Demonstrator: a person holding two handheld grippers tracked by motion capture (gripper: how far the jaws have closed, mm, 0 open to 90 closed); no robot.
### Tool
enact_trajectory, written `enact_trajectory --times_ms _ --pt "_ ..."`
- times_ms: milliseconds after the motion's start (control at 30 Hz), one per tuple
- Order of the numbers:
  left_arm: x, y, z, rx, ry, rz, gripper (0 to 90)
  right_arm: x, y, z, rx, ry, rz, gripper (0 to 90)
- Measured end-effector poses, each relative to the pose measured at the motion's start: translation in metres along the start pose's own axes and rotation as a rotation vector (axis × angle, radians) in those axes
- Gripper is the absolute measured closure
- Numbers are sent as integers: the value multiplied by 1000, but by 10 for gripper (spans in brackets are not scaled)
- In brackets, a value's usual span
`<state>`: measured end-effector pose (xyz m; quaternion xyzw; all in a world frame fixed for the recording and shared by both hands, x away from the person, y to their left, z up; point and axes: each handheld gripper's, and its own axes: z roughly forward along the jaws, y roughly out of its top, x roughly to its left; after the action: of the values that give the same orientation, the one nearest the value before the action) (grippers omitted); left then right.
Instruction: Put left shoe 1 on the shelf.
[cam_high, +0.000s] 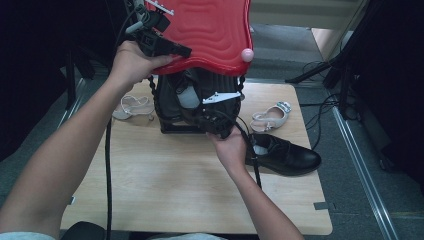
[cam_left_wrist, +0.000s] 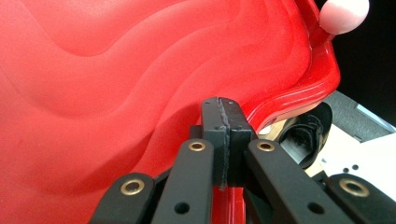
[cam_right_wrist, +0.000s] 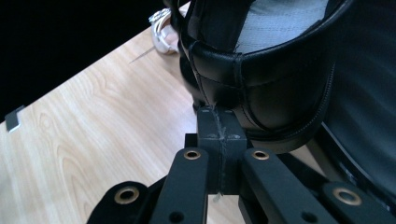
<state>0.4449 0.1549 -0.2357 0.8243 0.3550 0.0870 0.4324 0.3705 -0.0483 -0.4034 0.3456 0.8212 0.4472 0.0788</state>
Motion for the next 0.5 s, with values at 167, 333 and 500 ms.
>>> enact_trajectory --times_ms 167,333,500 --pt "0 0 0 -3 1 0 900 0 12 9 0 -16 1 900" --pt "0 0 0 -4 4 -2 900 0 23 19 10 -33 -6 900" --pt "0 0 0 -5 3 -3 900 0 30 24 4 -22 10 900"
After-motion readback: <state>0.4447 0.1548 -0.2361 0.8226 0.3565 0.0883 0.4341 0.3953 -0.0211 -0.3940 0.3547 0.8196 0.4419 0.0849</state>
